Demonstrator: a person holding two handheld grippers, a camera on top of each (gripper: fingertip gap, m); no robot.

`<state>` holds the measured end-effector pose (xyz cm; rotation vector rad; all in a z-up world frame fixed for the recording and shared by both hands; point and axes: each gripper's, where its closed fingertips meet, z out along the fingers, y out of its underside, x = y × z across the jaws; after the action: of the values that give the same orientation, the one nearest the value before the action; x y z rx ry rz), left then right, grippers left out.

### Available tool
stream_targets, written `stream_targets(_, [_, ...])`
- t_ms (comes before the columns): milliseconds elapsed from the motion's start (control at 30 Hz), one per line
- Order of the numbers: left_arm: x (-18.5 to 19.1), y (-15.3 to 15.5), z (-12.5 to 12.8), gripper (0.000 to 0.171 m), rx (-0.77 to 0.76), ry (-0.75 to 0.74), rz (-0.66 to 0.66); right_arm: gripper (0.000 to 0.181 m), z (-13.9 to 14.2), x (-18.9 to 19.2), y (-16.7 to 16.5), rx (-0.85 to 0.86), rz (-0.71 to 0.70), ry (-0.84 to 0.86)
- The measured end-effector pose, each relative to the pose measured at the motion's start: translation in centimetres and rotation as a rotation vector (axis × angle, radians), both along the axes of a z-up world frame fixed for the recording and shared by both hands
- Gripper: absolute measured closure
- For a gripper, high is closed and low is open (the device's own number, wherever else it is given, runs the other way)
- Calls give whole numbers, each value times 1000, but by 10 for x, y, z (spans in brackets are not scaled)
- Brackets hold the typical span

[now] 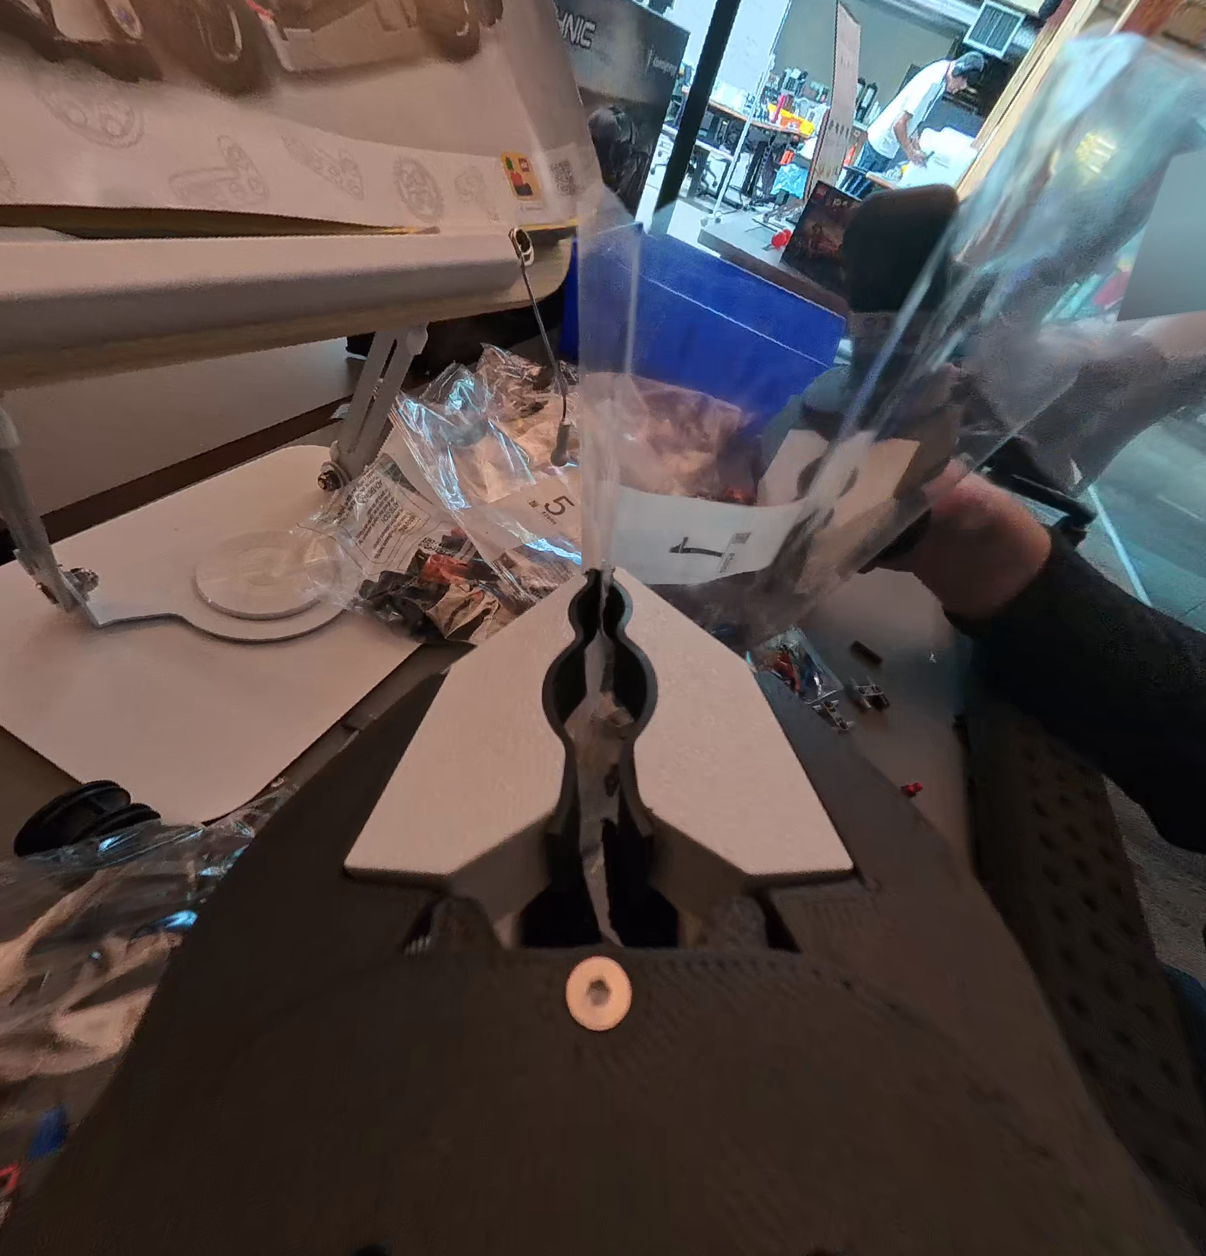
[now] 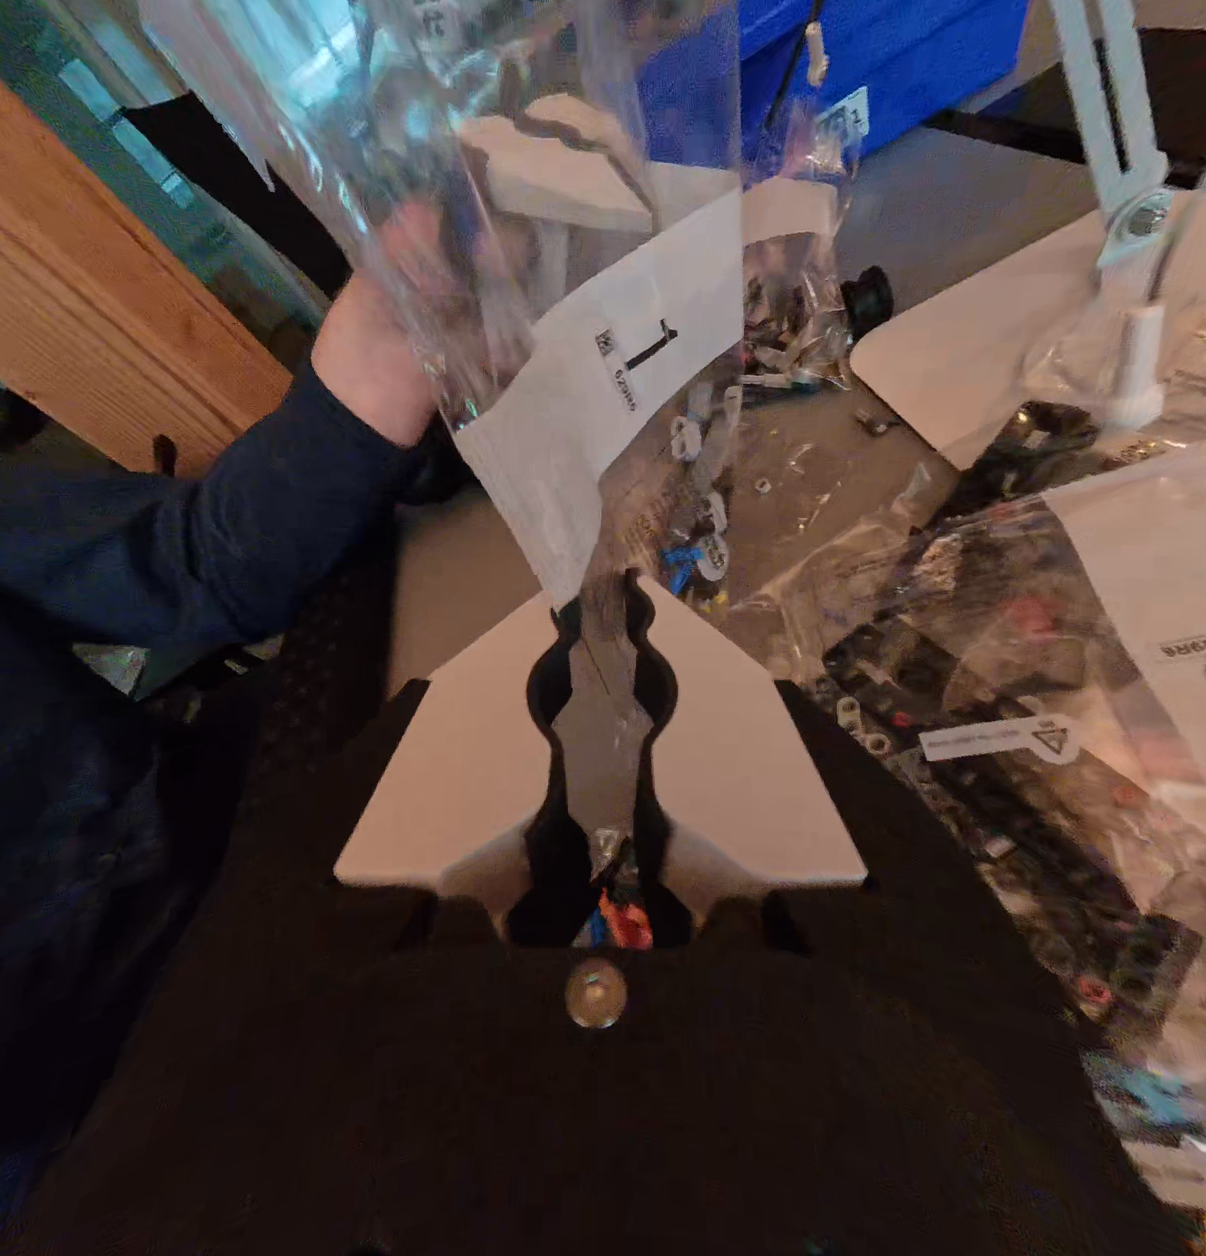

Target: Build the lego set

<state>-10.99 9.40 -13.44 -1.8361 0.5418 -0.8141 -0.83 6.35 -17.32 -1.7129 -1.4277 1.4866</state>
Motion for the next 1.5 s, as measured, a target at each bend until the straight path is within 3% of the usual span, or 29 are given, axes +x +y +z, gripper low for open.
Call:
stream_targets(167, [-4,-14,1,171,-32,32,-49,174,-5,-6,-18,6,85,-22])
stream_targets(333, [-19,-41,14,171,8,113,-102,168,6,-21,-71,4,303,31])
stream_targets(467, [-33,-67,16,171,-15,124,-156,162,-13,-32,-113,93,477,-46])
stream_targets(567, [-36,-75,3,171,-56,168,-194,154,-22,-30,-122,152,539,-92])
stream_targets(667, [-35,-82,-5,171,-64,171,-254,154,-10,-26,-99,110,474,-30])
stream_targets(733, [-34,-89,-11,171,-42,195,-304,154,5,-21,-95,32,494,42])
stream_targets(800, [-31,-100,-9,171,1,198,-369,157,3,-15,-89,66,513,42])
stream_targets(967, [-26,-122,-9,171,15,186,-478,164,39,-24,-22,93,191,239])
stream_targets(1133, [-16,-139,-11,171,28,188,-585,162,59,-34,33,50,-21,372])
stream_targets(1233, [-7,-150,-5,171,75,182,-655,167,45,-48,66,77,-158,277])
stream_targets(1333, [3,-158,-4,171,88,194,-712,173,15,-68,88,221,-256,81])
stream_targets(1500, [9,-163,-4,171,100,211,-740,168,-33,-103,87,459,-163,-197])
